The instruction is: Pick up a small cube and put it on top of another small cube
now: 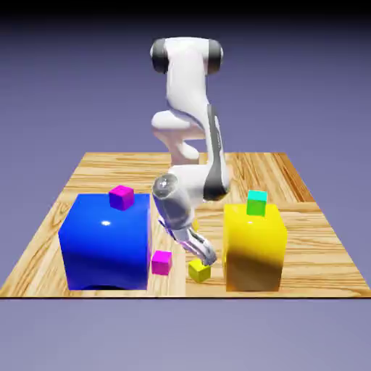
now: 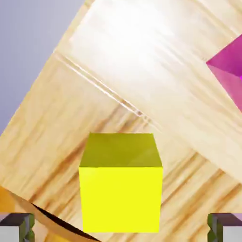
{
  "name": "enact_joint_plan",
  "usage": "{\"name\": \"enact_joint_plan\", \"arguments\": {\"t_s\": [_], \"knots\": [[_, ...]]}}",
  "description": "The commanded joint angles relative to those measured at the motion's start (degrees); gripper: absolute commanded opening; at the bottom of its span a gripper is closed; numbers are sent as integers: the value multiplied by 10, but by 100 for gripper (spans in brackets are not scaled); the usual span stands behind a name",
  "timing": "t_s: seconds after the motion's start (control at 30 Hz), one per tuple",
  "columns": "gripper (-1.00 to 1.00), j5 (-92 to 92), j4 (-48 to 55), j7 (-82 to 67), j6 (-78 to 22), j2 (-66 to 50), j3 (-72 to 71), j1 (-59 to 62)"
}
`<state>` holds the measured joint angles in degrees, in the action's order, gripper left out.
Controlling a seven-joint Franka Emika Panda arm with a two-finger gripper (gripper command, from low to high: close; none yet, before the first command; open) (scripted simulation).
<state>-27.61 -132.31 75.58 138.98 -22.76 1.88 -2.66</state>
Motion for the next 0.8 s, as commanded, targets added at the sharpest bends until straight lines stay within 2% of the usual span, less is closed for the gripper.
{"name": "enact_joint_plan", "arguments": {"t_s": [0.0,0.07,0.1,0.27,0.3,0.43,0.77], "knots": [[0,-12,0,-9,20,-21,-6,0],[0,-25,0,-19,44,-45,-13,-1],[-100,-25,0,-19,44,-45,-13,-1],[-100,21,0,16,-37,38,11,0],[-100,11,-2,-2,-35,41,26,-13],[-100,23,61,-62,-135,100,90,-24],[-100,142,78,69,-359,296,143,154]]}}
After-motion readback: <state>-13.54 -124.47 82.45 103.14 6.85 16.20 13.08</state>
